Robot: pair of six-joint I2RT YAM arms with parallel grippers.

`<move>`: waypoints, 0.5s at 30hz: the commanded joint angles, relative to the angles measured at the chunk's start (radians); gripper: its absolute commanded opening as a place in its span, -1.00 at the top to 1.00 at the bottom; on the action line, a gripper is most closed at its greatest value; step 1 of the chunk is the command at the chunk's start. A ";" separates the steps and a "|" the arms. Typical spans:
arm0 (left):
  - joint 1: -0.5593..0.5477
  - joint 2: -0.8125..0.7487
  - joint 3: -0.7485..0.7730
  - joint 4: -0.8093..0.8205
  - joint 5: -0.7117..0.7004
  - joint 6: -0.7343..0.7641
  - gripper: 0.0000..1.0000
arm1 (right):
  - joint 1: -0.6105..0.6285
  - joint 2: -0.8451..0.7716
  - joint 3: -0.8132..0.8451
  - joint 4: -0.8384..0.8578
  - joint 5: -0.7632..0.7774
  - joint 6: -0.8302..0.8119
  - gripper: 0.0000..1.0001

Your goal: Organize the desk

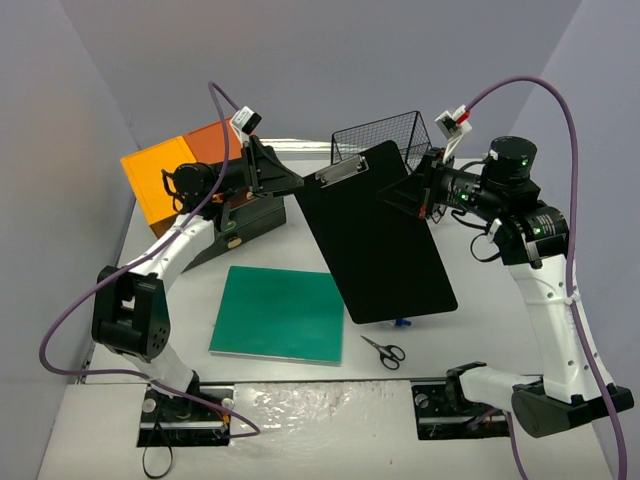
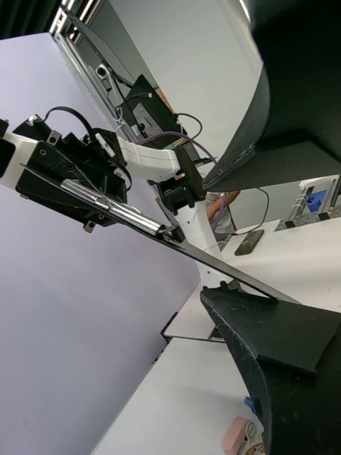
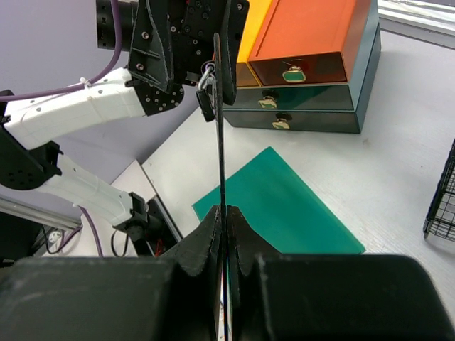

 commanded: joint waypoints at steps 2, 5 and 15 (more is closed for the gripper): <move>-0.009 -0.077 0.021 0.216 0.028 0.065 -0.04 | -0.013 0.016 0.087 0.083 -0.003 0.022 1.00; -0.018 -0.078 0.016 0.205 0.033 0.071 0.02 | -0.014 0.021 0.100 0.082 0.002 0.025 1.00; -0.054 -0.067 0.058 0.155 0.051 0.109 0.15 | -0.015 0.023 0.091 0.086 -0.017 0.038 1.00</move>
